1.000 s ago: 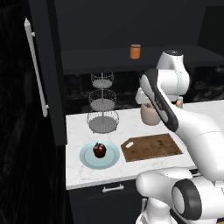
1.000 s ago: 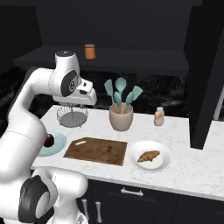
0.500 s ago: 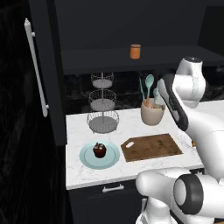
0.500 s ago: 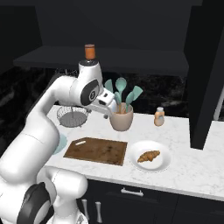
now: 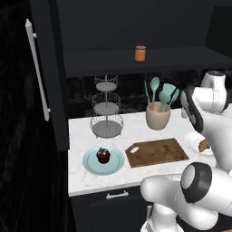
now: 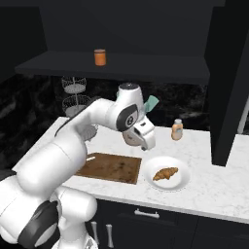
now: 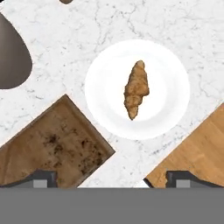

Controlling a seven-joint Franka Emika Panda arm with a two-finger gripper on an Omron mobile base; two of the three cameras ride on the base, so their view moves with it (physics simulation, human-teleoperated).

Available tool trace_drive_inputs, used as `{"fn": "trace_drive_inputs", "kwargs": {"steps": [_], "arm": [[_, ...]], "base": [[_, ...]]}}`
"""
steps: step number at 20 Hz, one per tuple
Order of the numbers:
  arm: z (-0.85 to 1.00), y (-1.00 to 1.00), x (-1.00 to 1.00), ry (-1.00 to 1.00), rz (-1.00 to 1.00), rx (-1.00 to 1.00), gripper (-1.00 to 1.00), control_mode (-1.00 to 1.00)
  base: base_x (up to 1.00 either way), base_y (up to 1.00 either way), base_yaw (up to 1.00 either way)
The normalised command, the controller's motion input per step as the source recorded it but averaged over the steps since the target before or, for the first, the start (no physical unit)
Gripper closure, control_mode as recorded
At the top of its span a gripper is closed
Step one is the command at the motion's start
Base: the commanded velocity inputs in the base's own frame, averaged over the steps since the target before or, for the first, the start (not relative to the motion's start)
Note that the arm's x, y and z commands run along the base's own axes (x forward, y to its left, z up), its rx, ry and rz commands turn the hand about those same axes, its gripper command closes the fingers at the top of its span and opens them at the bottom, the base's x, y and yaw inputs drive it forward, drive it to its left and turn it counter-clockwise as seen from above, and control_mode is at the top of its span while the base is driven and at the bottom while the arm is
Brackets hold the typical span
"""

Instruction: From the different types of pastries on the counter, select a croissant and place it on the cutting board. Then retrieve a jar of jam from the cabinet and place it alongside the croissant on the cutting board.

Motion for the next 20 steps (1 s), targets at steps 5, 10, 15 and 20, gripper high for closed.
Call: {"fn": "trace_drive_inputs", "kwargs": {"steps": [5, 10, 15, 20], "arm": [[-0.30, -1.00, 0.04, 0.18, -0.30, 0.17, -1.00, -1.00], [-0.66, -0.98, 0.00, 0.06, -0.09, 0.02, -1.00, -1.00], [-0.24, -0.10, 0.01, -0.11, 0.02, 0.00, -1.00, -1.00], [-0.58, -0.01, 0.00, -0.30, 0.21, 0.00, -1.00, -1.00]], "base": [[0.00, 0.00, 0.00], [0.00, 0.00, 0.00], [0.00, 0.00, 0.00], [0.00, 0.00, 0.00]]}}
